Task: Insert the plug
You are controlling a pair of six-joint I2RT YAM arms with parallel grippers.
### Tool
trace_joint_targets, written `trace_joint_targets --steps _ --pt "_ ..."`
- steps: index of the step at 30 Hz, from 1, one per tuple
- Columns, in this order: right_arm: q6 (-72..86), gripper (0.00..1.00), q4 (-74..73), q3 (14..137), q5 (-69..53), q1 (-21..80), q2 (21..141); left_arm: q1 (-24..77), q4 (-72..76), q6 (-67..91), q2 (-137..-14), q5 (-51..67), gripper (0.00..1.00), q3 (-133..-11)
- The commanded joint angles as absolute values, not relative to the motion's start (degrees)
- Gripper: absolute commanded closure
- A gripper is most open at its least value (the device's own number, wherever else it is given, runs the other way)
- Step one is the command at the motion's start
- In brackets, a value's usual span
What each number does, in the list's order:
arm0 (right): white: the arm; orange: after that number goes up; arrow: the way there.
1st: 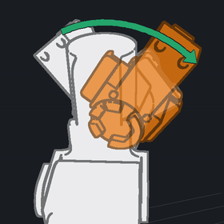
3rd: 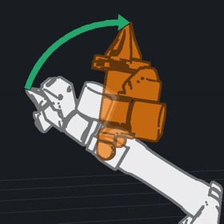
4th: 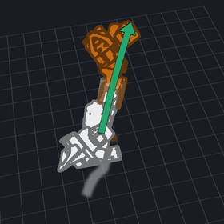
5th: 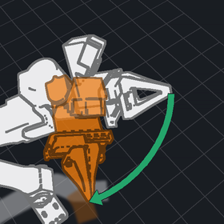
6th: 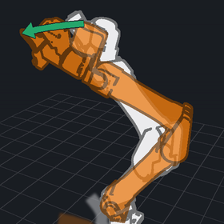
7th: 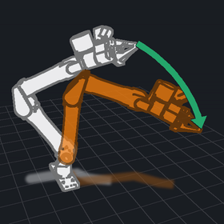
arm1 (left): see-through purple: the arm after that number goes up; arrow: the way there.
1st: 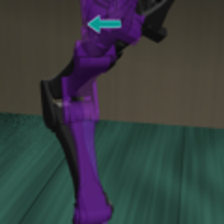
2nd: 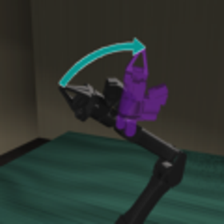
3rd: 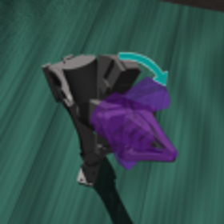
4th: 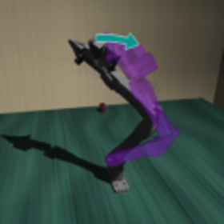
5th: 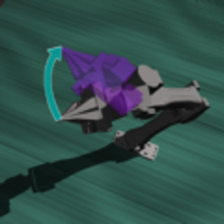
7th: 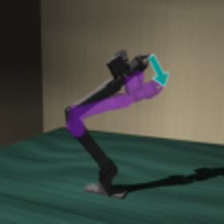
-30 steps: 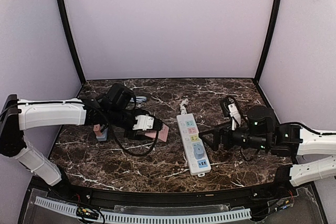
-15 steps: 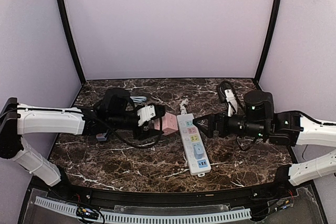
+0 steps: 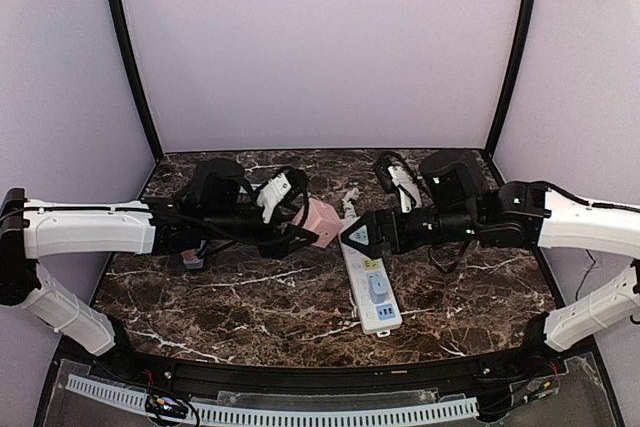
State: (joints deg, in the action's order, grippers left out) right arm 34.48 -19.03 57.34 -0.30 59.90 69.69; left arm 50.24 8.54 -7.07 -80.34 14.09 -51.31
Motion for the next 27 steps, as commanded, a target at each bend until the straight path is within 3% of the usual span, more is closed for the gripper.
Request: trace_joint_targets --steps 1,27 --pt "34.6 0.01 -23.2 60.3 -4.0 58.8 70.5 51.3 11.3 -6.9 -77.7 14.0 0.99 -50.6" --pt "37.0 0.01 -34.2 70.5 -10.4 56.1 80.7 62.6 24.0 -15.9 -80.1 -0.8 0.99 -44.3"
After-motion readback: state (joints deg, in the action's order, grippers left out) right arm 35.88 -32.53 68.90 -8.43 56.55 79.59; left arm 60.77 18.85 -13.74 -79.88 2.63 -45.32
